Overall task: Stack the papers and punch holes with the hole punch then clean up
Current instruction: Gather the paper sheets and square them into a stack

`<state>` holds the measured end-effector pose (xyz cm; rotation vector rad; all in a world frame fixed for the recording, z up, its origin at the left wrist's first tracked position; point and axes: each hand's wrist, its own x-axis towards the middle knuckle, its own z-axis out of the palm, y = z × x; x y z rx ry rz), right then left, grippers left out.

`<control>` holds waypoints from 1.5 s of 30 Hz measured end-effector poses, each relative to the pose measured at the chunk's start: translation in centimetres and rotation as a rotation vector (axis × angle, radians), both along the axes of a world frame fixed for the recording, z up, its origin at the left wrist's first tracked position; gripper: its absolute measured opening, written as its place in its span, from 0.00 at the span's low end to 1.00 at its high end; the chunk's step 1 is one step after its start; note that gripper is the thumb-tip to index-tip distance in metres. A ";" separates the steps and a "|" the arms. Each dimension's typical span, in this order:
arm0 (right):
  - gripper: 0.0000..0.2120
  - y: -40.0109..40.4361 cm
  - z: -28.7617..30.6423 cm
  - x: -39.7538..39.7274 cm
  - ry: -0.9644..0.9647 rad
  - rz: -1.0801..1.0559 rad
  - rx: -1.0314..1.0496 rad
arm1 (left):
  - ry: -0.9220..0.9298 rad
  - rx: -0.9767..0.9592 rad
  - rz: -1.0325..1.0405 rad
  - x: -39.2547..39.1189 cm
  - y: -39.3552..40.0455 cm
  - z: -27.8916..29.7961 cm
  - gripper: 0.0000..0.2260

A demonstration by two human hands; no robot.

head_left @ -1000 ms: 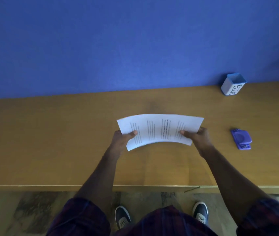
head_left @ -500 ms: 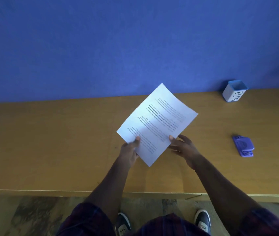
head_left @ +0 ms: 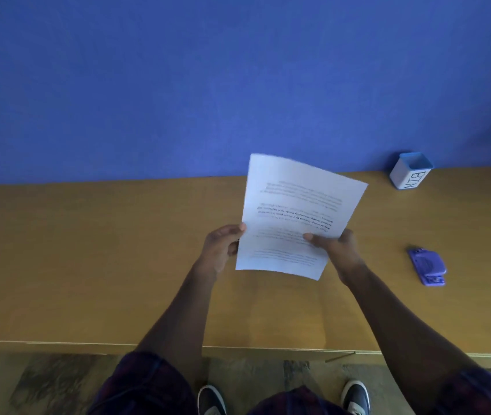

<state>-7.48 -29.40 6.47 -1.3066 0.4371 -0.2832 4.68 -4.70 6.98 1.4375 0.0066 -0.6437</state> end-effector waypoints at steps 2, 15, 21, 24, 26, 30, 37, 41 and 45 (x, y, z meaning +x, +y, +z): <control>0.11 0.1 0.0 0.1 0.022 0.050 -0.032 | -0.096 0.080 -0.074 0.1 -0.8 0.6 0.10; 0.09 1.5 -2.3 -2.0 0.134 0.057 -0.109 | -0.219 0.281 -0.177 -3.0 -1.8 -1.2 0.13; 0.11 1.3 -1.7 -1.8 0.012 0.013 -0.071 | -0.214 0.241 -0.168 -2.3 -1.6 -0.4 0.11; 0.11 1.3 -2.5 -2.0 0.109 -0.009 -0.145 | -0.224 0.308 -0.235 -2.6 -1.9 -0.5 0.14; 0.12 1.2 -3.4 -2.2 0.191 -0.016 -0.203 | -0.246 0.377 -0.290 -3.0 -2.3 -0.6 0.15; 0.11 0.7 -2.9 -1.9 0.117 -0.047 -0.243 | -0.222 0.265 -0.237 -2.6 -2.3 0.3 0.17; 0.05 0.2 -5.6 -2.5 0.306 -0.036 -0.464 | -0.225 0.362 -0.169 -3.7 -2.4 -1.9 0.13; 0.37 0.7 -5.8 -3.0 0.273 -0.224 -0.435 | -0.023 0.100 0.137 -3.9 -2.3 -2.1 0.13; 0.43 1.6 -4.5 -2.8 0.198 -0.096 0.071 | 0.144 -0.189 0.156 -4.6 -2.7 -1.5 0.13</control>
